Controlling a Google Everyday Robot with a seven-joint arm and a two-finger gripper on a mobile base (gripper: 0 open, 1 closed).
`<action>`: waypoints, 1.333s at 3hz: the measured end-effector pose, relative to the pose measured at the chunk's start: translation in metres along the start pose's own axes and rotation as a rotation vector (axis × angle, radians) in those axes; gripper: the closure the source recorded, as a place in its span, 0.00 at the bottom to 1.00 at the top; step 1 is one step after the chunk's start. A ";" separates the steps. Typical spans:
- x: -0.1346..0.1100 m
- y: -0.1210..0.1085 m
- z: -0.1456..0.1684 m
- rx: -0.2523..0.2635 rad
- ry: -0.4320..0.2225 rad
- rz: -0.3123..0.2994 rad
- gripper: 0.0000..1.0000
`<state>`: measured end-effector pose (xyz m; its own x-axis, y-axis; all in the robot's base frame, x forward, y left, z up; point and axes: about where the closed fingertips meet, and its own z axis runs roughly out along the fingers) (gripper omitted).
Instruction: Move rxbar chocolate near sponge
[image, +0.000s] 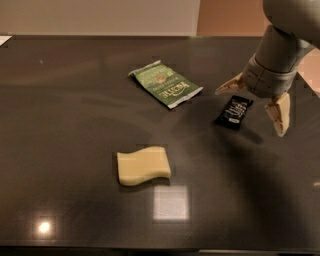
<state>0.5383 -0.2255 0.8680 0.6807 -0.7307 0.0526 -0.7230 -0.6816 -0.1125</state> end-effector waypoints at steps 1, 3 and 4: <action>0.009 -0.010 0.006 0.009 0.024 -0.061 0.00; 0.021 -0.025 0.022 -0.019 0.034 -0.152 0.00; 0.027 -0.030 0.030 -0.038 0.032 -0.167 0.00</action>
Offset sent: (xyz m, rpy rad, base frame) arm 0.0386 0.0030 -0.0142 -0.0600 -0.0176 0.1715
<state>0.5819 -0.2231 0.8431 0.7880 -0.6077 0.0993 -0.6046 -0.7941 -0.0616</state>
